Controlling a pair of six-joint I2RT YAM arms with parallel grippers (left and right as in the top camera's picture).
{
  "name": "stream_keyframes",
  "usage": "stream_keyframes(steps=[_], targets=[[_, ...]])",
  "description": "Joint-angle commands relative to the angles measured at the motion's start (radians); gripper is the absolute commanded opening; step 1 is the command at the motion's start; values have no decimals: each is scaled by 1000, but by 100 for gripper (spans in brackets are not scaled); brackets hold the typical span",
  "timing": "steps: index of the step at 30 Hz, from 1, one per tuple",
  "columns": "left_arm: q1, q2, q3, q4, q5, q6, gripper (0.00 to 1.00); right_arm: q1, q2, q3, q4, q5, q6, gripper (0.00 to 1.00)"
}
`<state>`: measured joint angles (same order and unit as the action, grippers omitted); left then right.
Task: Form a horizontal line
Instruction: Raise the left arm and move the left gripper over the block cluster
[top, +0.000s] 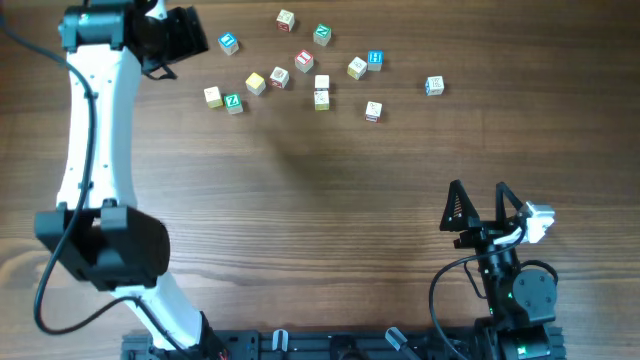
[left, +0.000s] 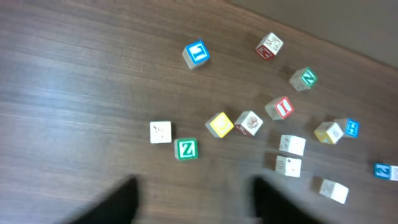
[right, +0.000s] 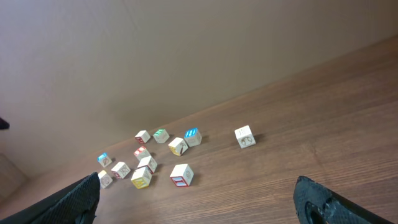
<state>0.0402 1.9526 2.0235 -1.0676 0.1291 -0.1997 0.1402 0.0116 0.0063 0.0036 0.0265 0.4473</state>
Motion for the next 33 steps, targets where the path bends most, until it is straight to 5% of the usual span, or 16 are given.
stream_keyframes(steps=[1, 12, 19, 23, 33], targets=[[-2, 23, 11, 3, 13, 10, 4, -4, -7, -1, 4, -12, 0, 100], [-2, 23, 10, -3, 12, 10, 9, -4, -7, -1, 4, -11, 0, 100], [-2, 24, 9, 6, 12, 9, 4, -4, -7, -1, 4, -12, 0, 100], [-2, 27, 9, 22, -57, -99, 4, -4, -7, -1, 3, -12, 1, 100], [-2, 130, 9, 70, -105, -108, 4, -4, -7, -1, 3, -12, 0, 100]])
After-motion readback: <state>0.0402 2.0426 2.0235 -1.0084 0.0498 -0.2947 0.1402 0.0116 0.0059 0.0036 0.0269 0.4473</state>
